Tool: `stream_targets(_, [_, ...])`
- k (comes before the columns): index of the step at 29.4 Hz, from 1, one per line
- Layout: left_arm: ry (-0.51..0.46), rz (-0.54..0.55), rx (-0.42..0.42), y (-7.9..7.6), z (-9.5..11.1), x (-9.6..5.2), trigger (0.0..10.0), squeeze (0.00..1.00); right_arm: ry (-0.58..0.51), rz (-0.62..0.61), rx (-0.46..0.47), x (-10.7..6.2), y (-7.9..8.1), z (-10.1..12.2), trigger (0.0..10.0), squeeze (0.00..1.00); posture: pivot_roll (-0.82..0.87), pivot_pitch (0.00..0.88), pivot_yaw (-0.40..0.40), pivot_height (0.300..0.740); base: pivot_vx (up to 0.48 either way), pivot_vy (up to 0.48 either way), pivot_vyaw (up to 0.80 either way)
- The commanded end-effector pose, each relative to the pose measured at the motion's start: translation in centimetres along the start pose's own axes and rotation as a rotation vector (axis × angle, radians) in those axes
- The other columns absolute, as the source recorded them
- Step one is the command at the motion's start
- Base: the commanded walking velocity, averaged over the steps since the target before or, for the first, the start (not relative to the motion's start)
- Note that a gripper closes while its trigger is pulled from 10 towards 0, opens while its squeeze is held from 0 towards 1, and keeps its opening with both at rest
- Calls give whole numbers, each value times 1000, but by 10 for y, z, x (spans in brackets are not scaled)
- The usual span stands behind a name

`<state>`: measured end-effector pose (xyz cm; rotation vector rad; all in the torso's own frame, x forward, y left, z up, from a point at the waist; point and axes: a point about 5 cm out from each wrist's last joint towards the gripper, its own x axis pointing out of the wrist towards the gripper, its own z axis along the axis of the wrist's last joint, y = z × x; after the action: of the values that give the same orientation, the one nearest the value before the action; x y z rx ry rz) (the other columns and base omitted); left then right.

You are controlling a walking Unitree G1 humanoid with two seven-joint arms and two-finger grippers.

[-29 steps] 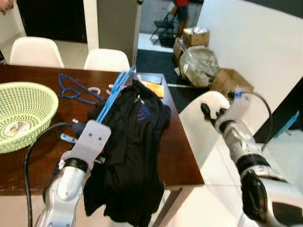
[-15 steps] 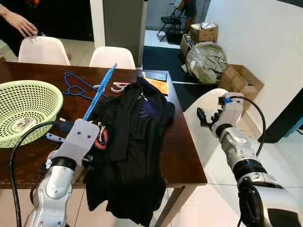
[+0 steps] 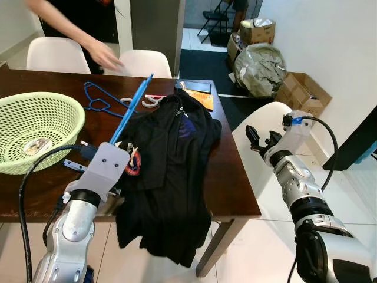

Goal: Hang hanger

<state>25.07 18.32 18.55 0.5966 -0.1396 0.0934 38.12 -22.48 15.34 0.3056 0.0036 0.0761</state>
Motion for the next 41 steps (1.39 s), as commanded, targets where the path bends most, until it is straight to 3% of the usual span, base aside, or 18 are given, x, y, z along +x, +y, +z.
stream_targets(1, [15,-4,-18,0,-1,1,10000,0,18,-10,19,-3,-4,-5,10000,0,172,35,-92,740,-337,0,0])
stream_targets(17, [16,-40,-40,-8,-3,4,10000,0,33,24,33,-4,-2,-8,10000,0,157,24,-82,740,-341,0,0])
stream_targets(26, [20,-44,-49,-5,-5,5,10000,0,21,114,51,-5,6,-9,10000,0,158,12,-81,740,-344,0,0])
stream_targets(27, [48,-15,-75,-1,-11,0,10000,0,15,213,12,-5,16,-10,10000,0,159,11,-83,740,0,0,800])
stream_targets(29, [63,5,-87,2,-14,-2,10000,0,18,253,-16,-6,20,-11,10000,0,161,12,-85,740,0,0,800])
stream_targets(38, [163,140,-135,21,-34,-11,10000,0,21,334,-36,-6,30,-12,10000,0,165,14,-87,740,0,0,800])
stream_targets(39, [207,196,-184,30,-44,-14,10000,0,21,357,-31,-7,32,-13,10000,0,164,14,-81,740,0,0,800])
stream_targets(41, [222,215,-207,33,-47,-16,10000,0,21,365,-29,-7,33,-13,10000,0,164,14,-81,740,0,0,800])
